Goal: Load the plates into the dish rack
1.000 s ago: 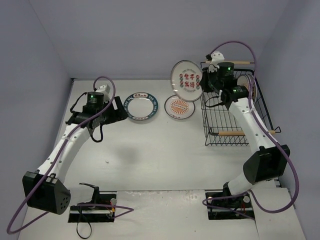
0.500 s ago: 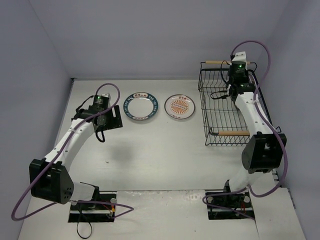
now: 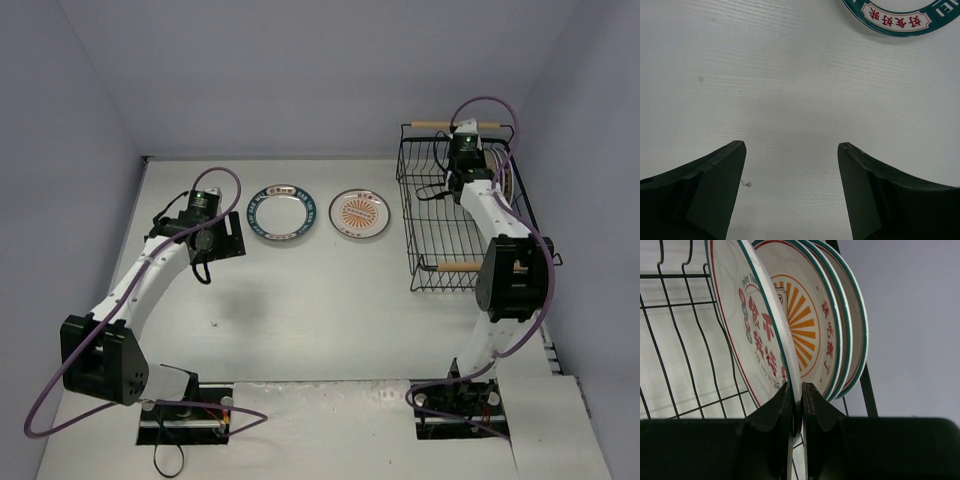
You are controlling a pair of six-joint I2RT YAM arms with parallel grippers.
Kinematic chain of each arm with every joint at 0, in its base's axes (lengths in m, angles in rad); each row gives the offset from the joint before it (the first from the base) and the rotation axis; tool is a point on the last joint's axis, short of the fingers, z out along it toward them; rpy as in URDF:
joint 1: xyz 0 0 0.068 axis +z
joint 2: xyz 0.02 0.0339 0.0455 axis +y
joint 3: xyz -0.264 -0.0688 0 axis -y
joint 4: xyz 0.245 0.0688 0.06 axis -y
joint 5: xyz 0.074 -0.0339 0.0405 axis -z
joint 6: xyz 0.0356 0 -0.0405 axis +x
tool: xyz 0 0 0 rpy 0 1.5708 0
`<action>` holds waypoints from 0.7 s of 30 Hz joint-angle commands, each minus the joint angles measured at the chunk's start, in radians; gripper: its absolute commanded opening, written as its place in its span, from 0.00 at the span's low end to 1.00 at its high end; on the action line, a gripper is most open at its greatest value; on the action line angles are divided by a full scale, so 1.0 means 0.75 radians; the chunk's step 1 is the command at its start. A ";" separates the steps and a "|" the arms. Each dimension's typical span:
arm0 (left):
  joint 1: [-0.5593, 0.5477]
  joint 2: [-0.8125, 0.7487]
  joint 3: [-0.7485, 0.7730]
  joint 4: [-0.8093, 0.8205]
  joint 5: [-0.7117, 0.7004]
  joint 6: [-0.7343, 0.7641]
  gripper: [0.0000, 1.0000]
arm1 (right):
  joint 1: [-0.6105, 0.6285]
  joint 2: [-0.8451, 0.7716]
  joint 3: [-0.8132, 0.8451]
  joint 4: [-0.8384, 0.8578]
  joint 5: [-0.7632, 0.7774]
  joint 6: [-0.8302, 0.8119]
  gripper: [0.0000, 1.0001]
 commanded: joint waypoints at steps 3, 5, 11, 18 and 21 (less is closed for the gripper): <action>0.001 0.002 0.073 0.017 -0.004 0.017 0.74 | -0.003 0.012 0.105 0.169 0.026 0.005 0.00; 0.001 0.012 0.077 0.019 0.002 0.015 0.74 | -0.003 0.036 0.114 0.155 0.016 0.023 0.00; 0.001 0.049 0.107 0.023 0.009 0.001 0.74 | -0.042 0.063 0.120 0.096 -0.044 0.089 0.09; 0.001 0.126 0.181 0.033 0.023 -0.032 0.74 | -0.042 -0.004 0.126 0.041 -0.089 0.140 0.43; 0.001 0.177 0.232 0.040 0.021 -0.051 0.74 | -0.036 -0.064 0.130 -0.010 -0.121 0.175 0.55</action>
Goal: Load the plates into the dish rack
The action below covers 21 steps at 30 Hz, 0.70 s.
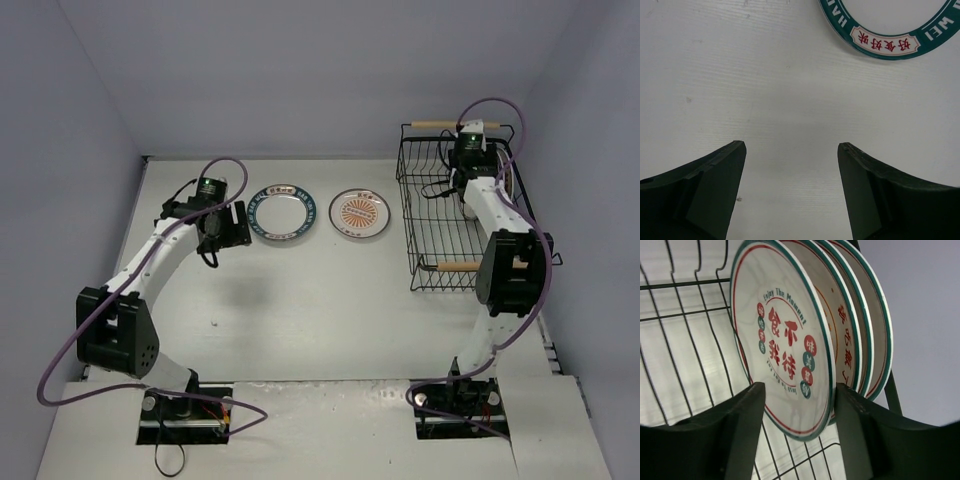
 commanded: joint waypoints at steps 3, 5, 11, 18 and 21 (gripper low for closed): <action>0.001 0.072 0.145 0.050 -0.012 -0.053 0.74 | 0.026 -0.226 0.076 -0.034 -0.034 0.061 0.63; 0.001 0.128 0.188 0.054 -0.028 -0.061 0.74 | 0.060 -0.299 0.064 -0.040 -0.032 0.059 0.68; 0.001 0.289 0.302 0.077 -0.044 -0.069 0.74 | 0.109 -0.504 0.007 -0.073 -0.064 0.088 0.73; -0.003 0.500 0.496 0.075 -0.118 -0.073 0.74 | 0.142 -0.729 -0.159 -0.097 -0.253 0.211 0.75; -0.001 0.616 0.617 0.042 -0.163 -0.067 0.74 | 0.154 -0.792 -0.241 -0.101 -0.324 0.264 0.75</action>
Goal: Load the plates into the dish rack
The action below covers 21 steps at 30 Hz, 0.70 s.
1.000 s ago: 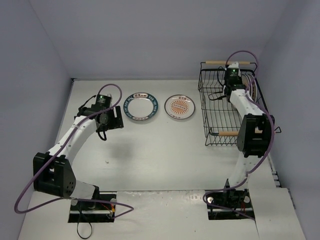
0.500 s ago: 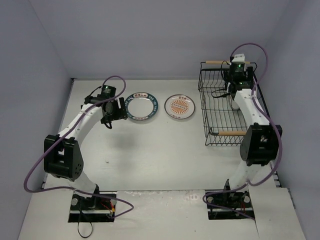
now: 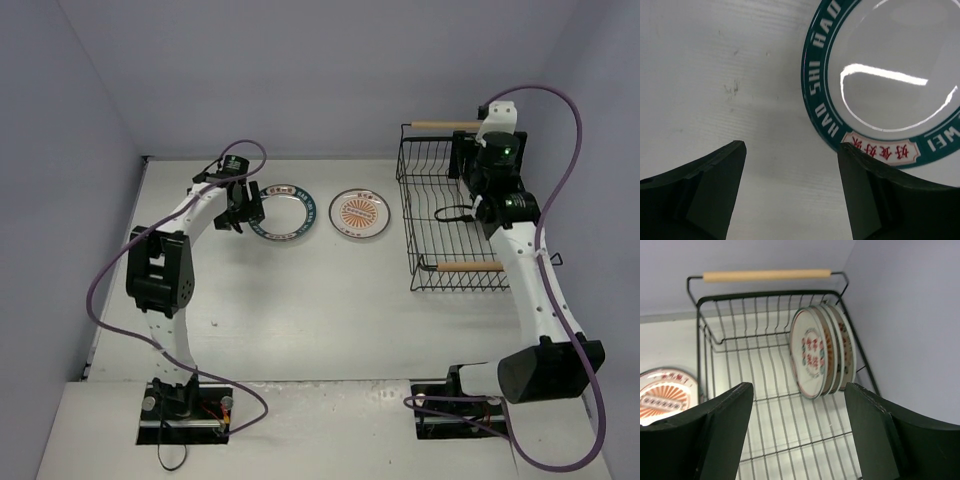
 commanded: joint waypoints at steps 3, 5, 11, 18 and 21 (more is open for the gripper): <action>-0.003 0.156 0.251 -0.013 -0.090 -0.010 0.73 | 0.031 -0.076 -0.133 0.017 -0.142 0.123 0.75; -0.003 0.201 0.294 -0.020 -0.094 -0.012 0.69 | 0.042 -0.088 -0.162 0.017 -0.165 0.141 0.75; -0.003 0.318 0.419 -0.058 -0.104 -0.012 0.55 | 0.081 -0.105 -0.213 0.019 -0.177 0.156 0.75; -0.007 0.307 0.433 -0.056 -0.108 0.008 0.12 | 0.097 -0.109 -0.225 0.021 -0.210 0.156 0.75; -0.009 0.271 0.401 -0.056 -0.110 0.021 0.05 | 0.097 -0.105 -0.227 0.019 -0.224 0.156 0.75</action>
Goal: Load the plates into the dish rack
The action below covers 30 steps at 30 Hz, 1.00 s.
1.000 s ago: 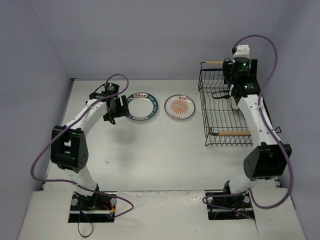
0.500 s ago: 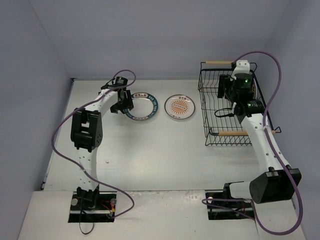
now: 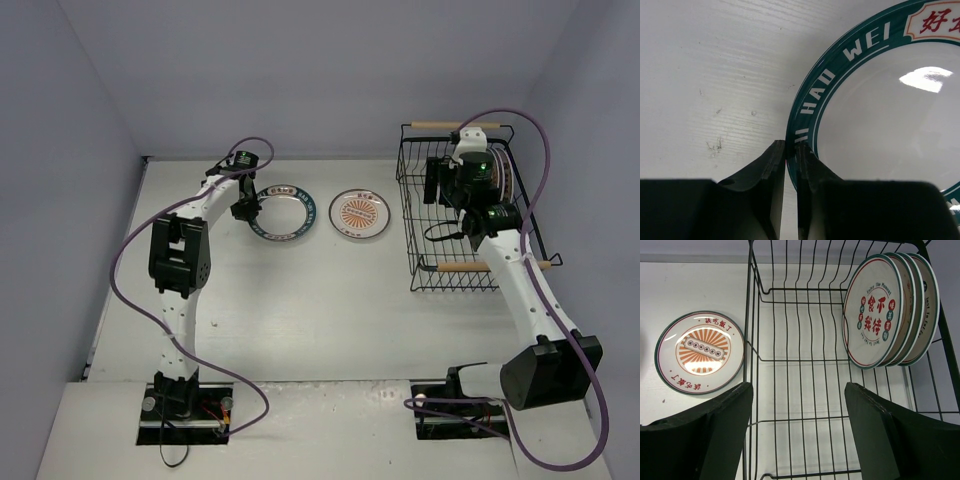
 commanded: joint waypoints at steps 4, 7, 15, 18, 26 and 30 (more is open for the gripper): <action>-0.007 -0.145 -0.035 -0.003 -0.036 0.034 0.00 | 0.014 -0.049 -0.005 0.089 -0.060 0.055 0.76; -0.007 -0.161 -0.041 -0.023 -0.006 0.034 0.00 | 0.022 -0.049 -0.005 0.091 -0.070 0.057 0.76; 0.004 -0.347 -0.099 -0.068 -0.003 0.036 0.00 | 0.032 -0.051 -0.005 0.097 -0.105 0.053 0.76; 0.024 -0.421 -0.174 -0.070 0.001 0.028 0.00 | 0.034 -0.049 -0.003 0.101 -0.109 0.047 0.76; 0.106 -0.640 -0.476 -0.011 0.029 0.001 0.00 | 0.040 -0.030 0.005 0.113 -0.144 0.047 0.76; 0.163 -0.740 -0.650 0.069 0.103 -0.005 0.00 | 0.042 -0.014 0.007 0.123 -0.162 0.049 0.76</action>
